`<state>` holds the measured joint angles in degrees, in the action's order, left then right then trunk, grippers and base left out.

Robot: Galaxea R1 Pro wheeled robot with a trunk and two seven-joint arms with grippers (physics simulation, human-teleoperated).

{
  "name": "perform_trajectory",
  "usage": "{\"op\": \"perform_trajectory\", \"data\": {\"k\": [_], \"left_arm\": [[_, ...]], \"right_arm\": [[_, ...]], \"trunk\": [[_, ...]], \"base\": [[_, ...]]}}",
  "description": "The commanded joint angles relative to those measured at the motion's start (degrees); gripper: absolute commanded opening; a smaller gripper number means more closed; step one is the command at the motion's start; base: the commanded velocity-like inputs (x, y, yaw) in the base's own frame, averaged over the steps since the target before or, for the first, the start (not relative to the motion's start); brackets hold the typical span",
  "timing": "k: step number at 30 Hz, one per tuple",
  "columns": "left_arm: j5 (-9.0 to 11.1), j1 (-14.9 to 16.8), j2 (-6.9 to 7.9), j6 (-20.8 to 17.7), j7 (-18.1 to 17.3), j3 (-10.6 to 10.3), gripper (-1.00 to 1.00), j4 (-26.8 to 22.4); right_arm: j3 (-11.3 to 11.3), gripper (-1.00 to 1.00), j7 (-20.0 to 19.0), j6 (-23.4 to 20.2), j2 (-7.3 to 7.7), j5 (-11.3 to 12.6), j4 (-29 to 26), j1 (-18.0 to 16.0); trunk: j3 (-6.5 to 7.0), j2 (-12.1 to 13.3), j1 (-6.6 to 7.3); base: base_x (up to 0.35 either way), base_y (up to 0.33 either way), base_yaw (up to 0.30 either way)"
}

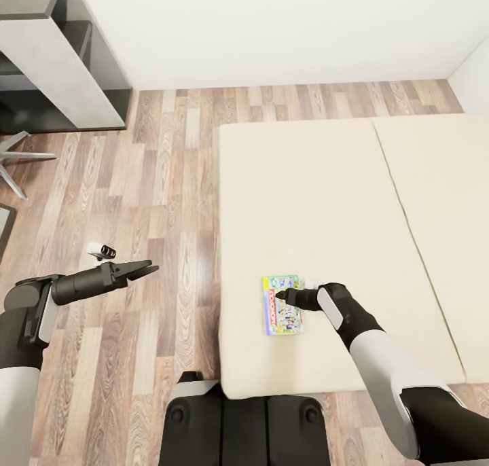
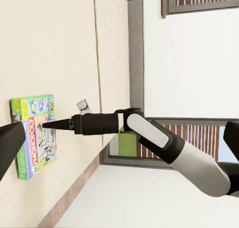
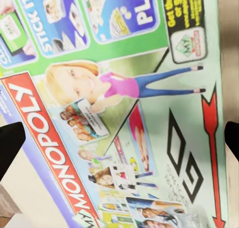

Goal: Put all the toys in the child's room - the three board games (two on the bed and one on the table), the two jigsaw puzzles on the table, and the tennis ball on the table - inside the toy box on the table in the child's room.

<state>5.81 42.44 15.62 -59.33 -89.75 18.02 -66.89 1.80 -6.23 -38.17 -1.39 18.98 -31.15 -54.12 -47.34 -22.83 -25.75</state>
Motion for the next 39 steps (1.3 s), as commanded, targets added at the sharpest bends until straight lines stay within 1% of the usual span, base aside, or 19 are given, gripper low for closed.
{"op": "perform_trajectory", "data": {"k": [1, 7, 15, 24, 32, 39], "left_arm": [[-0.1, 0.0, 0.02, -0.6, -0.2, 0.0, 1.00, 0.0], [-0.1, 0.0, 0.02, -0.6, -0.2, 0.0, 1.00, 0.0], [-0.1, 0.0, 0.02, -0.6, -0.2, 0.0, 1.00, 0.0], [0.1, -0.2, -0.16, -0.6, -0.2, 0.0, 1.00, 0.0], [0.2, -0.2, -0.57, -0.6, -0.2, 0.0, 1.00, 0.0], [0.1, -0.2, -0.59, -0.6, -0.2, 0.0, 1.00, 0.0]], "right_arm": [[0.0, 1.00, -0.2, -0.2, 0.00, -0.2, -0.1, 0.0], [0.0, 1.00, -0.2, -0.2, 0.05, -0.2, -0.1, 0.0], [0.1, 1.00, -0.2, -0.2, 0.07, -0.2, -0.1, 0.0], [0.0, 1.00, -0.4, -0.1, -0.19, -0.2, -0.1, -0.1], [0.1, 1.00, -0.4, -0.1, -0.77, -0.2, -0.1, -0.1], [0.1, 1.00, -0.4, -0.1, -0.81, -0.2, -0.1, -0.1]], "trunk": [[-0.06, -0.1, -0.03], [-0.06, -0.1, -0.03], [-0.06, -0.1, -0.03], [-0.06, -0.1, -0.03], [-0.06, -0.1, -0.03], [-0.06, -0.1, -0.03]], "base": [[-0.038, 0.113, 0.000], [-0.031, 0.112, 0.000], [-0.003, 0.013, 0.000], [0.000, 0.000, 0.000], [0.000, 0.004, 0.000], [0.000, 0.119, 0.000]]}}
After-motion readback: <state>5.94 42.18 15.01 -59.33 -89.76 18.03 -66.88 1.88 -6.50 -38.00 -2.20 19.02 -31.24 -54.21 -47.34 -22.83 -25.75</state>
